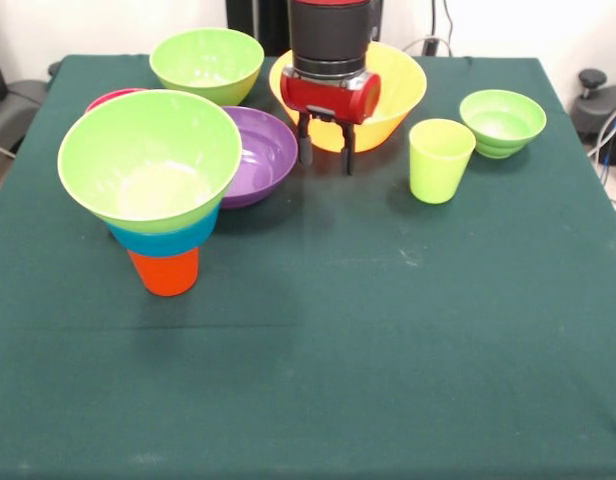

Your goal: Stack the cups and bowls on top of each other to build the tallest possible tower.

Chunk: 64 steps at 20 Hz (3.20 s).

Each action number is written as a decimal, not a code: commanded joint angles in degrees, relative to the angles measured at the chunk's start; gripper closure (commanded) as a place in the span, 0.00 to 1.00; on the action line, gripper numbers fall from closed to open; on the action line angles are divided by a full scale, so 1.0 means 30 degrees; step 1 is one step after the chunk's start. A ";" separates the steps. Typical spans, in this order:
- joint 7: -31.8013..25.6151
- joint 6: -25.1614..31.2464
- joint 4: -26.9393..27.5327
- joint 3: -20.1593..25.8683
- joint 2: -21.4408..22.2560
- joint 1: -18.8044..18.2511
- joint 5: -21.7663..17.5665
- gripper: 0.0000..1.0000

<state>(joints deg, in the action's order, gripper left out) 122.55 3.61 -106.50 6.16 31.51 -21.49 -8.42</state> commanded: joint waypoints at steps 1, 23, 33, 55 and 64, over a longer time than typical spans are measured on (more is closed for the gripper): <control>0.2110 0.2413 0.0104 0.0327 0.0245 0.0462 0.1008 0.00; 0.3530 0.0903 -0.2235 -0.0336 0.1440 0.2507 0.2988 0.00; 0.4319 0.0032 -0.3834 -0.0129 0.2100 0.3698 0.4222 0.00; 0.4650 -0.3104 -0.5626 0.0345 0.1040 0.3537 0.4127 0.00; 0.4475 -0.4644 -0.5178 0.0207 -0.0650 0.3667 0.4071 0.00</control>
<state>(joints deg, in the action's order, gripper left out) 123.76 -7.03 -121.22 3.52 35.39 -10.92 2.11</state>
